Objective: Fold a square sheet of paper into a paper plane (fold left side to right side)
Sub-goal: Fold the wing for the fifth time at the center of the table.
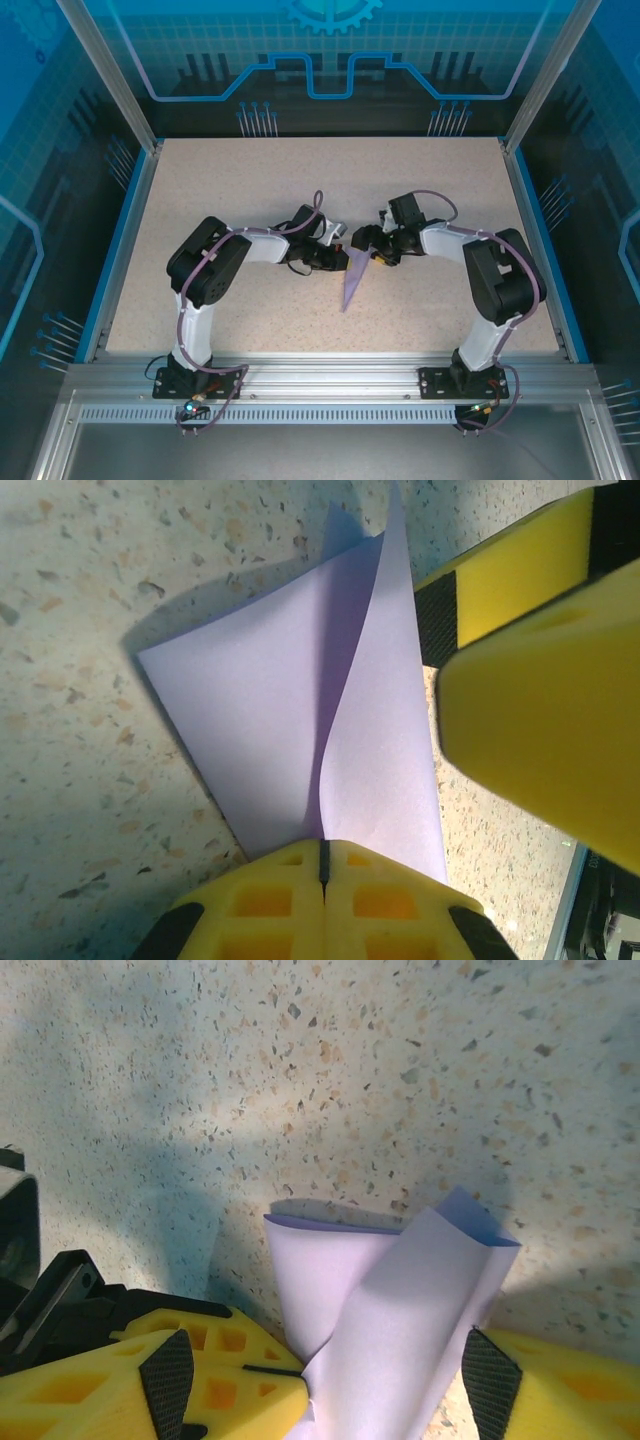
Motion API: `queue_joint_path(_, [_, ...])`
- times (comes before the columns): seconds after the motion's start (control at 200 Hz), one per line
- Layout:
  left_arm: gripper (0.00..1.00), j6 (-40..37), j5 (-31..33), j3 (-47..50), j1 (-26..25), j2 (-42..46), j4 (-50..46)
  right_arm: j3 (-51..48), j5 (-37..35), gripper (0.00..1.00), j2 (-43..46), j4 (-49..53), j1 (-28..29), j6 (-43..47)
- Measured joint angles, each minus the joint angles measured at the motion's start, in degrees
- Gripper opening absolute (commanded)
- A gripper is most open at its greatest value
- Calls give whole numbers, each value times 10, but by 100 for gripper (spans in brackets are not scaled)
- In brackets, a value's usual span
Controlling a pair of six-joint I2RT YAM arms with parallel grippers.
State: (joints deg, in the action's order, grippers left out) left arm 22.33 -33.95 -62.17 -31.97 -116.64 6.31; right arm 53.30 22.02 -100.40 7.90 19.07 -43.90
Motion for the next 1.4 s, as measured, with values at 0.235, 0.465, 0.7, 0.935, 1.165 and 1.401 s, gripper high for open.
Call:
queue_joint_path(0.235, [1,0,0,0,0,0,0,-16,-5,64,41,-1,-9,1])
queue_joint_path(0.465, [1,0,-1,0,0,-1,0,-66,1,19,78,-19,-11,3])
queue_joint_path(0.7, [1,0,-2,-1,1,-1,0,-84,19,2,78,-40,-4,0])
queue_joint_path(0.935, [1,0,-4,-2,2,-2,0,-82,25,2,51,-55,6,0])
queue_joint_path(1.165, [1,0,-5,-3,2,-3,-1,-78,25,2,27,-60,8,0])
queue_joint_path(1.401, [1,0,-4,-3,2,-3,-2,-69,24,2,12,-60,8,2])
